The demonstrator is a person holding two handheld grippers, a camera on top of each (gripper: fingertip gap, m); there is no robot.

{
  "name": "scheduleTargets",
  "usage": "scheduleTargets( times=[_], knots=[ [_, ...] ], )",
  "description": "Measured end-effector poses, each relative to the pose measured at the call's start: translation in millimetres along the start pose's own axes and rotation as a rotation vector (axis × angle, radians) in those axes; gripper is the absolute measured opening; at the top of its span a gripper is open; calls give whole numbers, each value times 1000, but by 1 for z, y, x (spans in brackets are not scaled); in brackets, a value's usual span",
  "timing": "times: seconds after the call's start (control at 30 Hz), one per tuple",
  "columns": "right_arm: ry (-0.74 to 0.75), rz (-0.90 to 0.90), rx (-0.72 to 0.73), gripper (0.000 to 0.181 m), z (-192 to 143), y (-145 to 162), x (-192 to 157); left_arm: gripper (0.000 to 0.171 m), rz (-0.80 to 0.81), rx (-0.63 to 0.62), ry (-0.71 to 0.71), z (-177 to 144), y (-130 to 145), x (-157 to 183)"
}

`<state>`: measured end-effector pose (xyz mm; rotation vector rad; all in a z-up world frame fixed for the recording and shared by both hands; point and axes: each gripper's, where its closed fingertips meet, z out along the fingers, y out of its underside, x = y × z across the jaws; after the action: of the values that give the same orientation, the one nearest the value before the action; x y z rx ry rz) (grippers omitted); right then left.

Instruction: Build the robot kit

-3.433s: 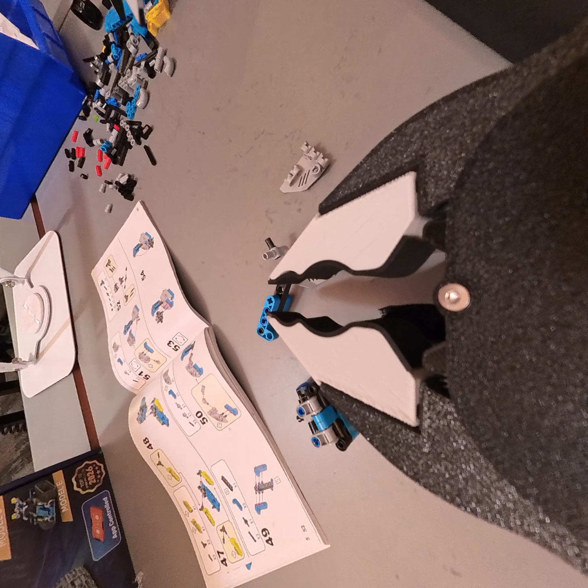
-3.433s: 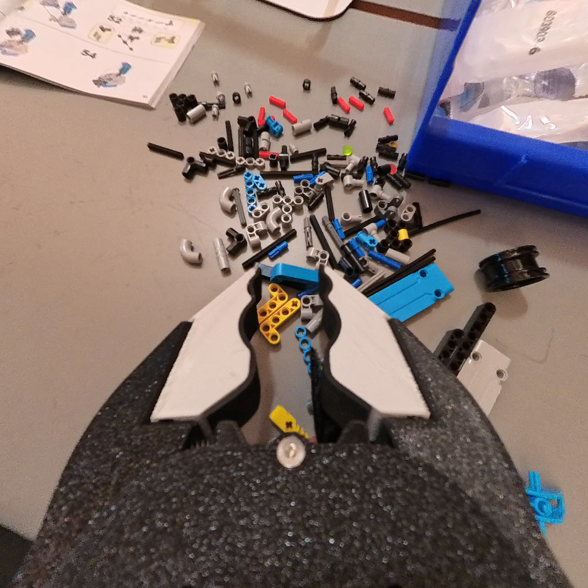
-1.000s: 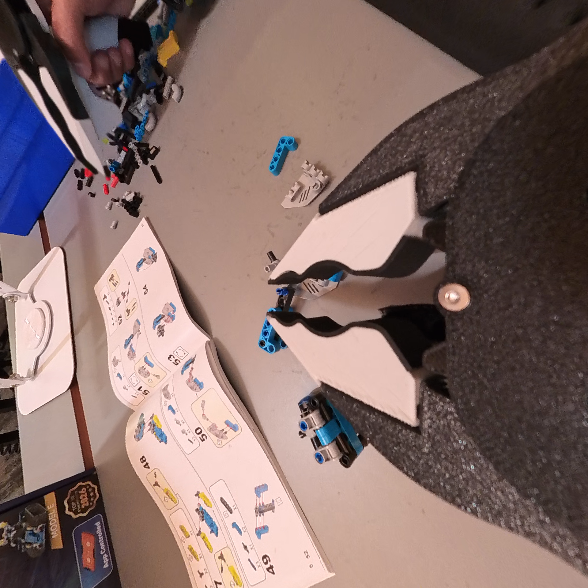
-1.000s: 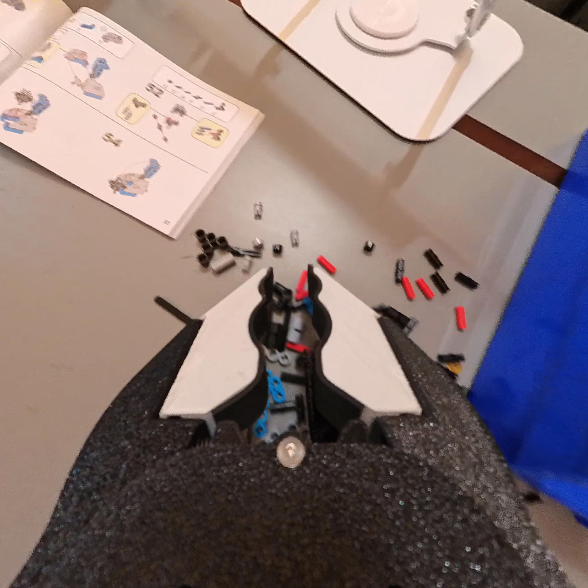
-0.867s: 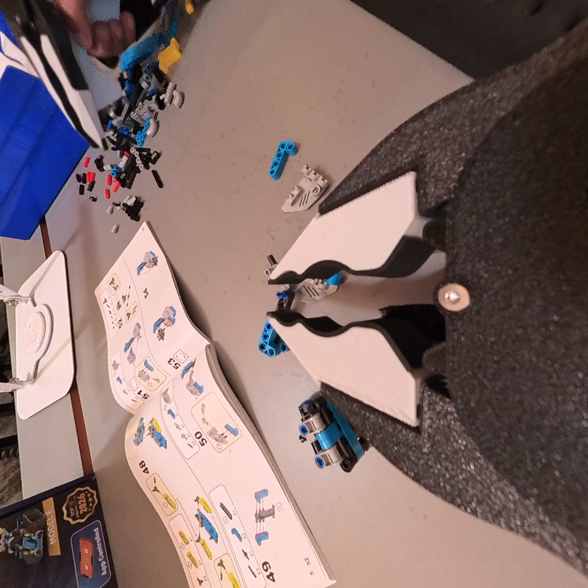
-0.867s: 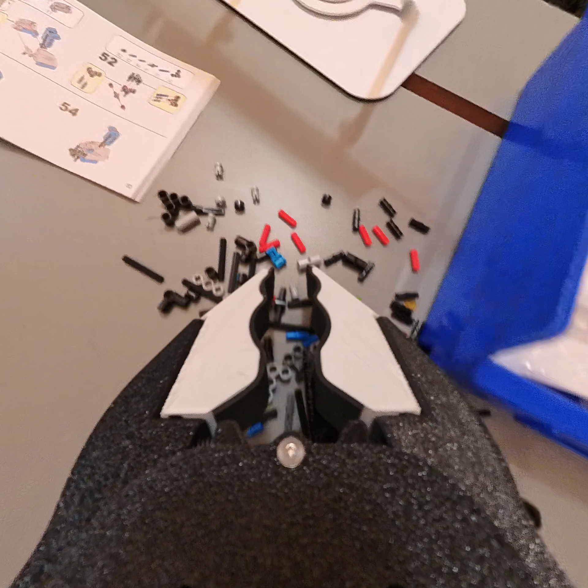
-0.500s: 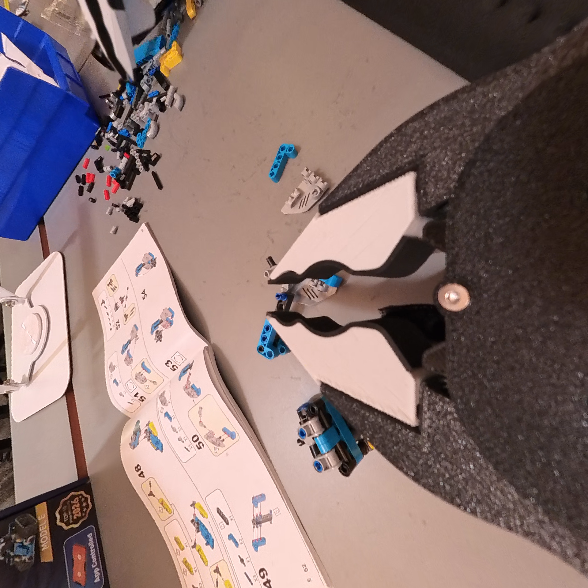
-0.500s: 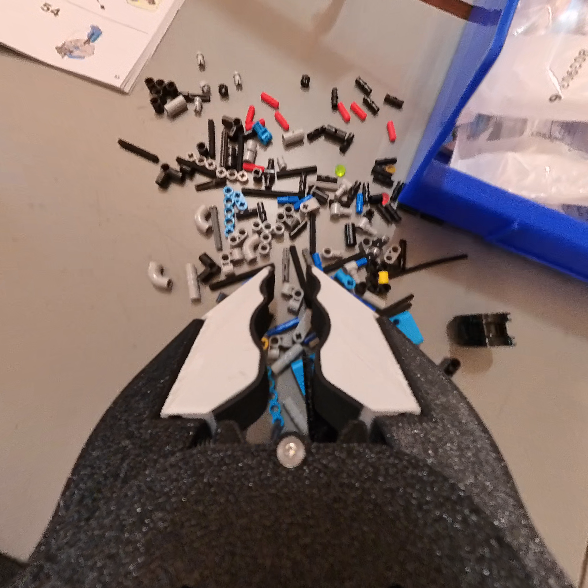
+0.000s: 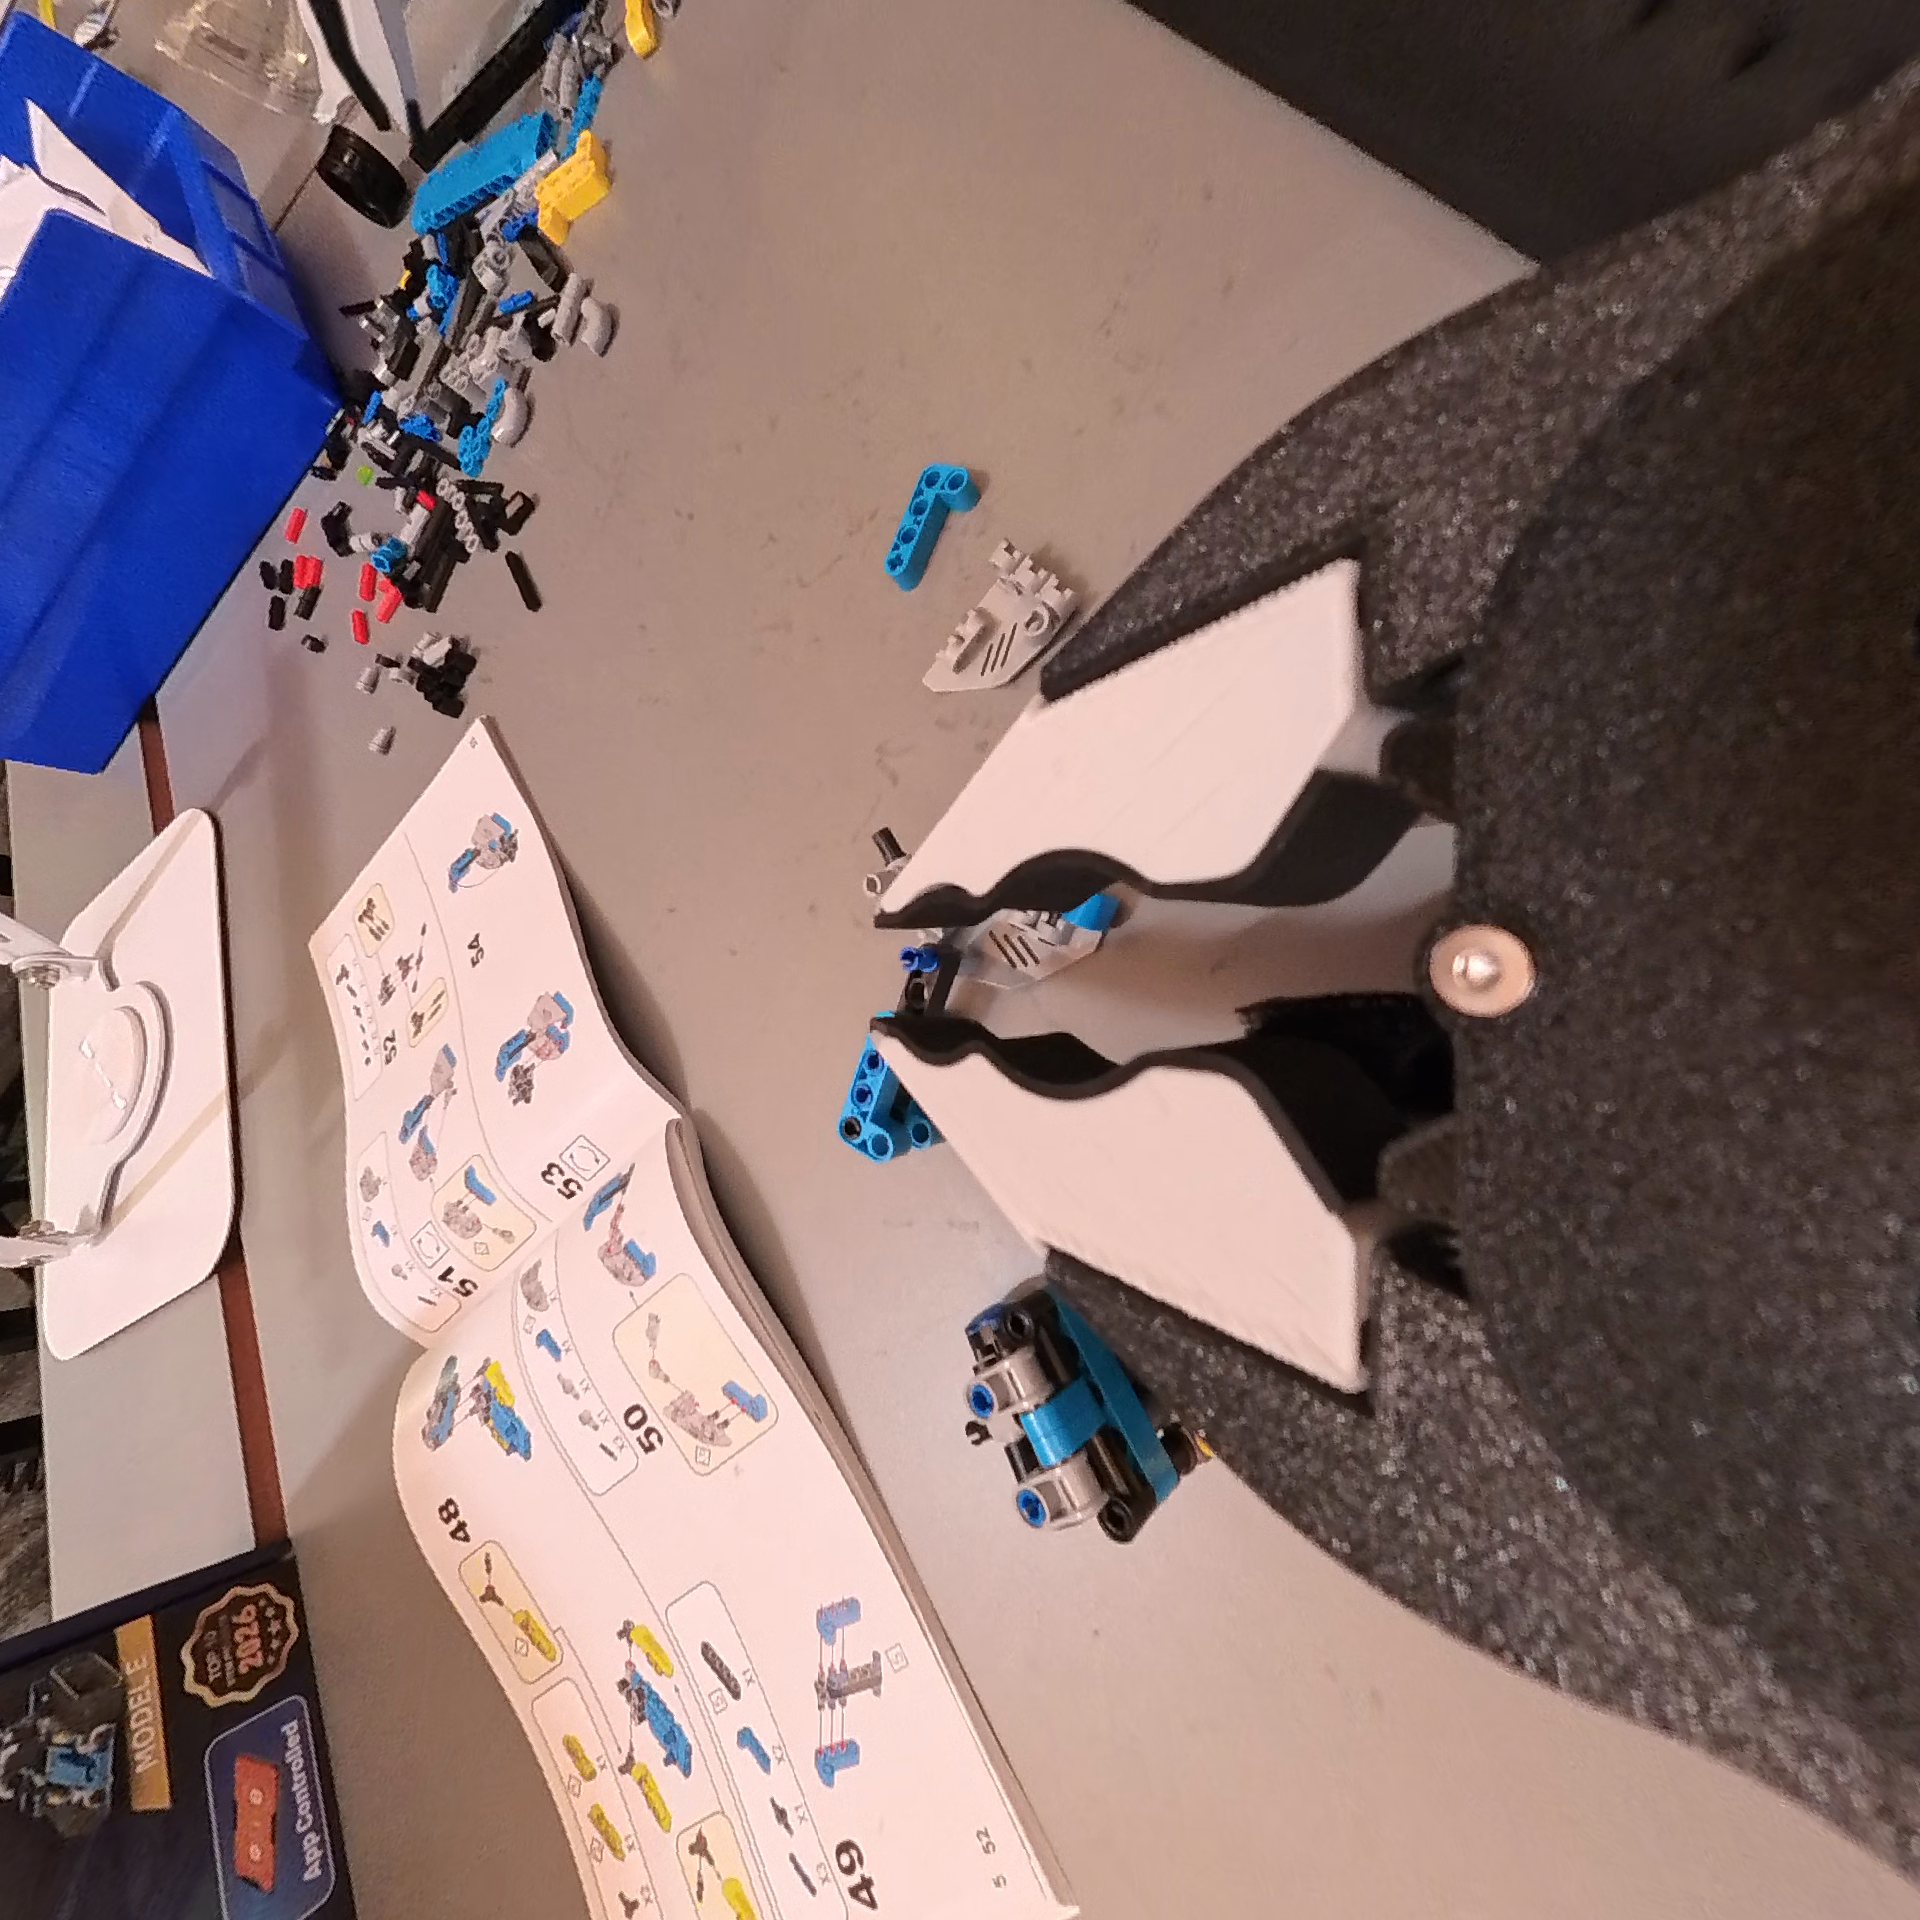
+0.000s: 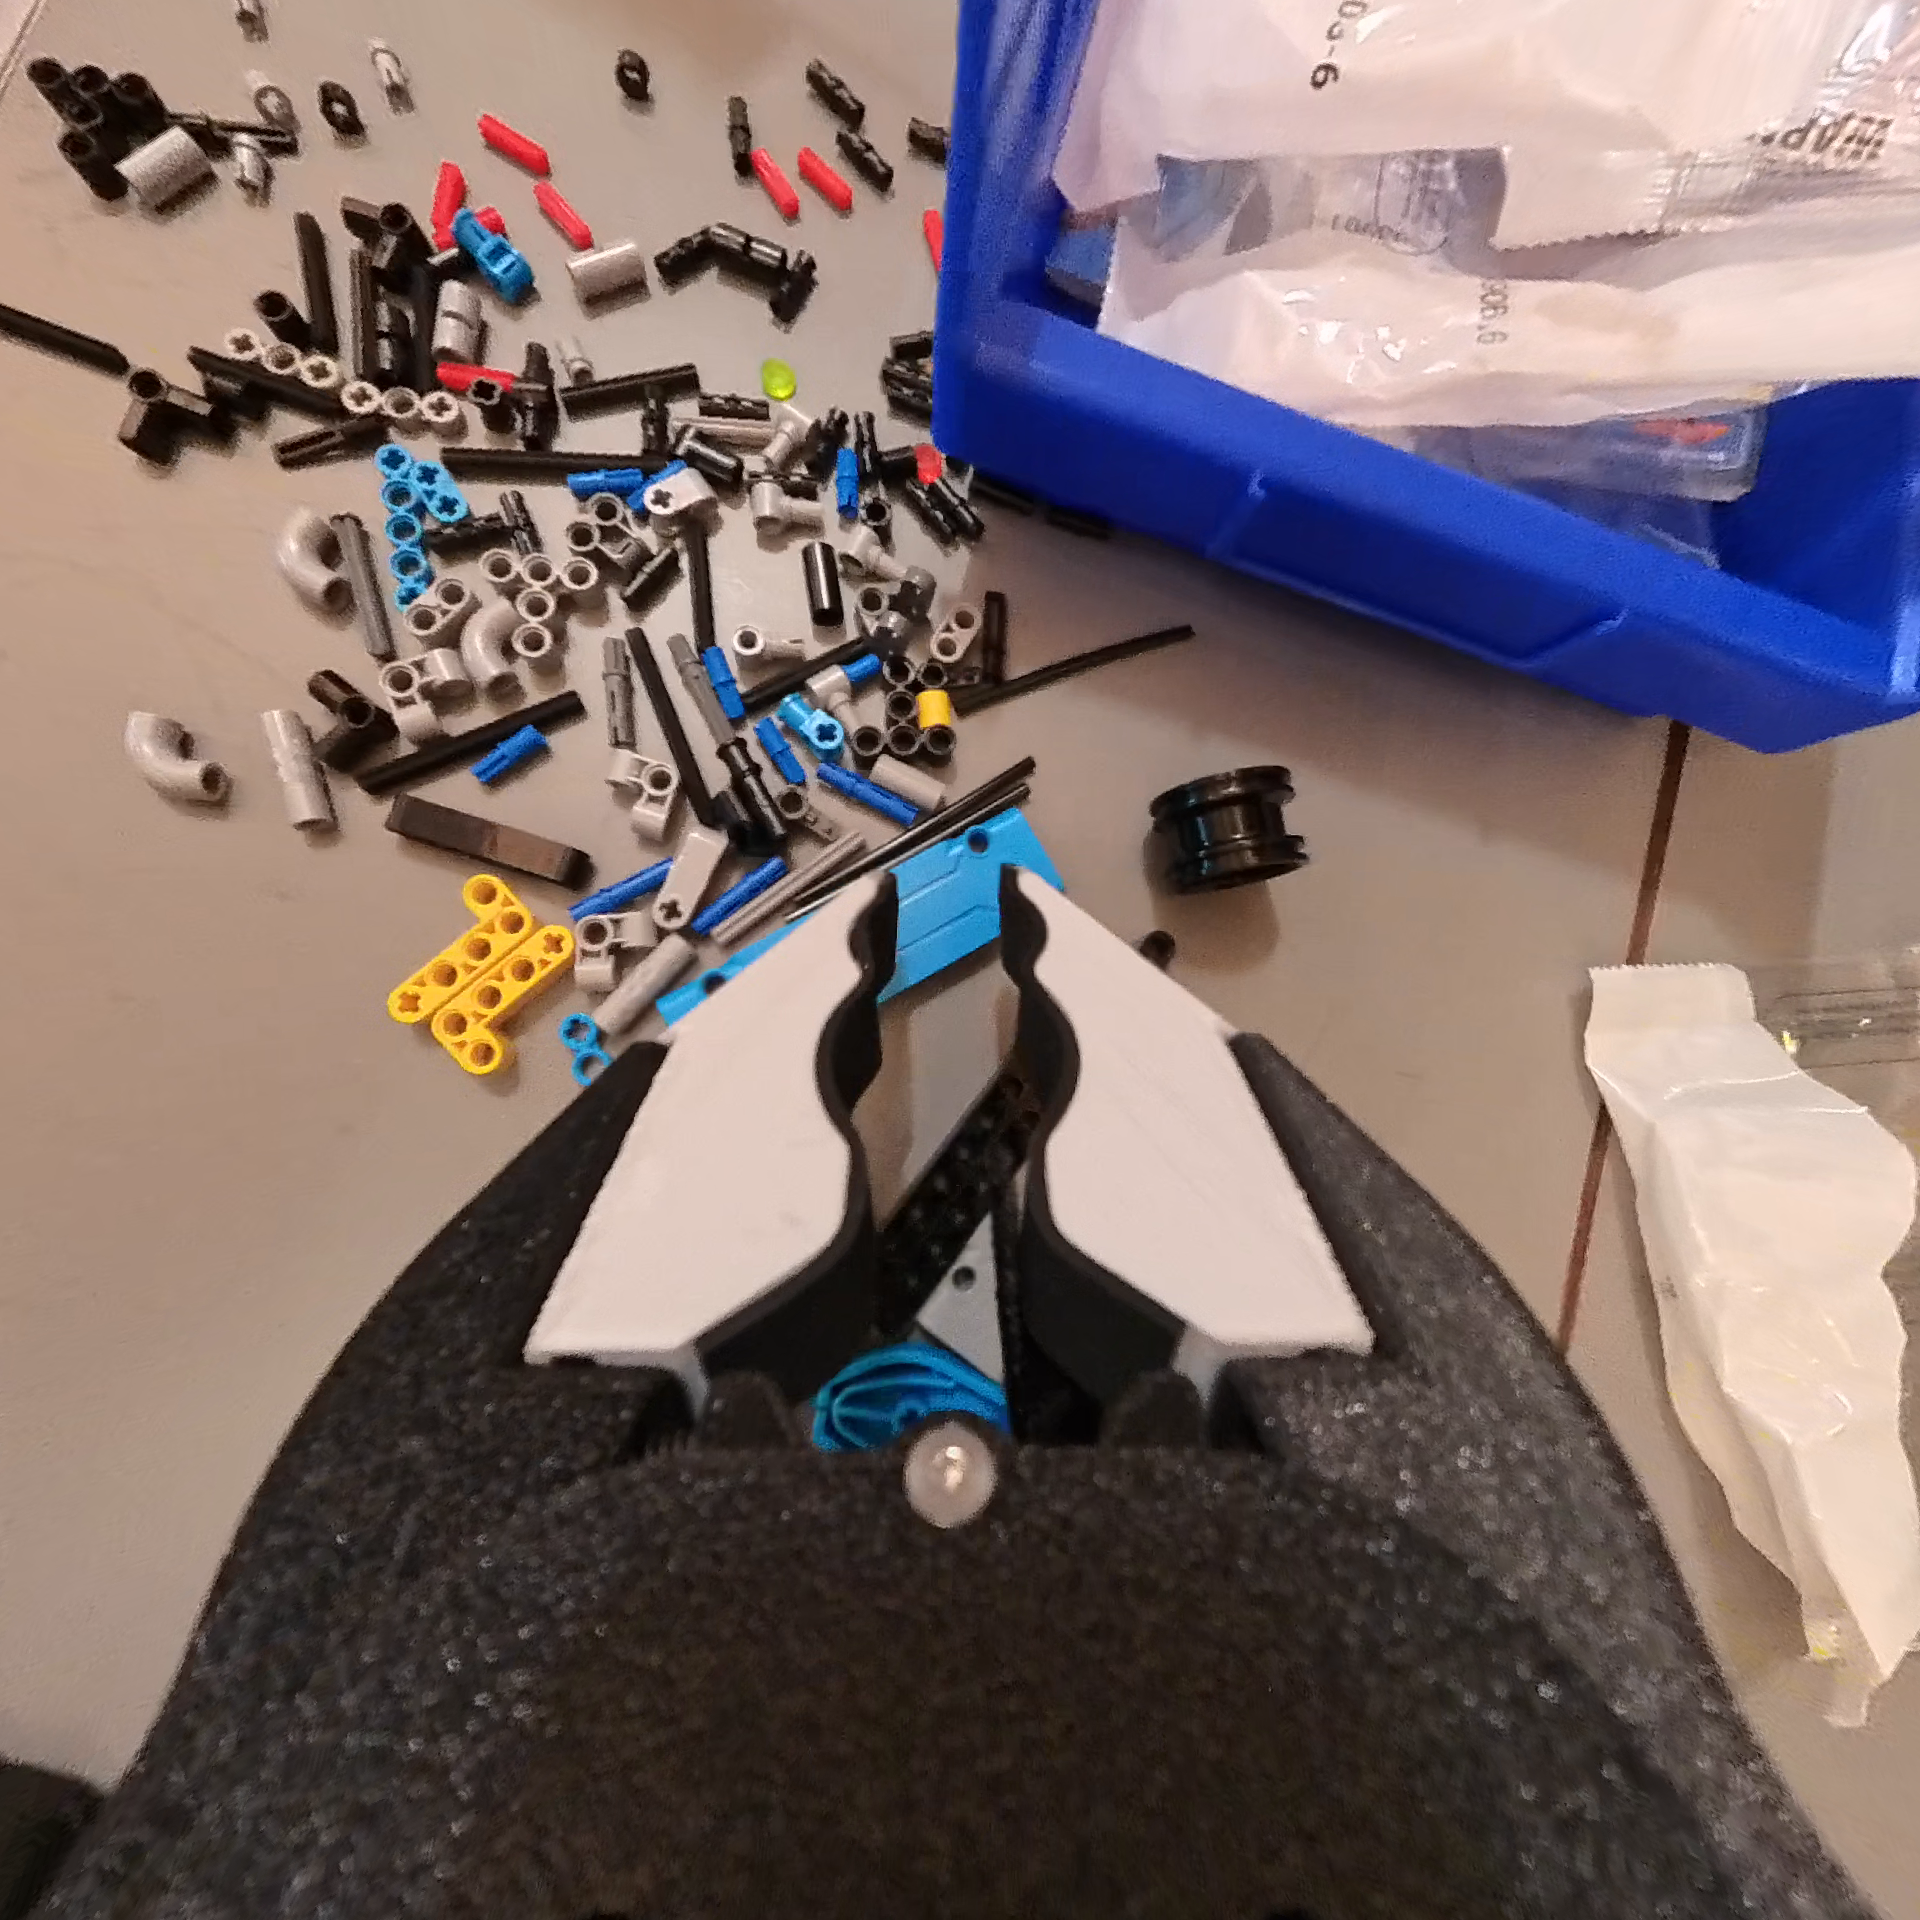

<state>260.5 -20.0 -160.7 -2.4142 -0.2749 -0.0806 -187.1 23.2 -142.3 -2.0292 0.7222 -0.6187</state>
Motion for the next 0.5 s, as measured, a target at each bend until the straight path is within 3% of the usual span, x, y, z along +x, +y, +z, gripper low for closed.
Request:
scheduleTargets(
  times=[0.5],
  knots=[
    [-107, -27, -31, 19, -17, 21, -52, 16, 0, -3, 4, 1, 0, 1]
  ],
)
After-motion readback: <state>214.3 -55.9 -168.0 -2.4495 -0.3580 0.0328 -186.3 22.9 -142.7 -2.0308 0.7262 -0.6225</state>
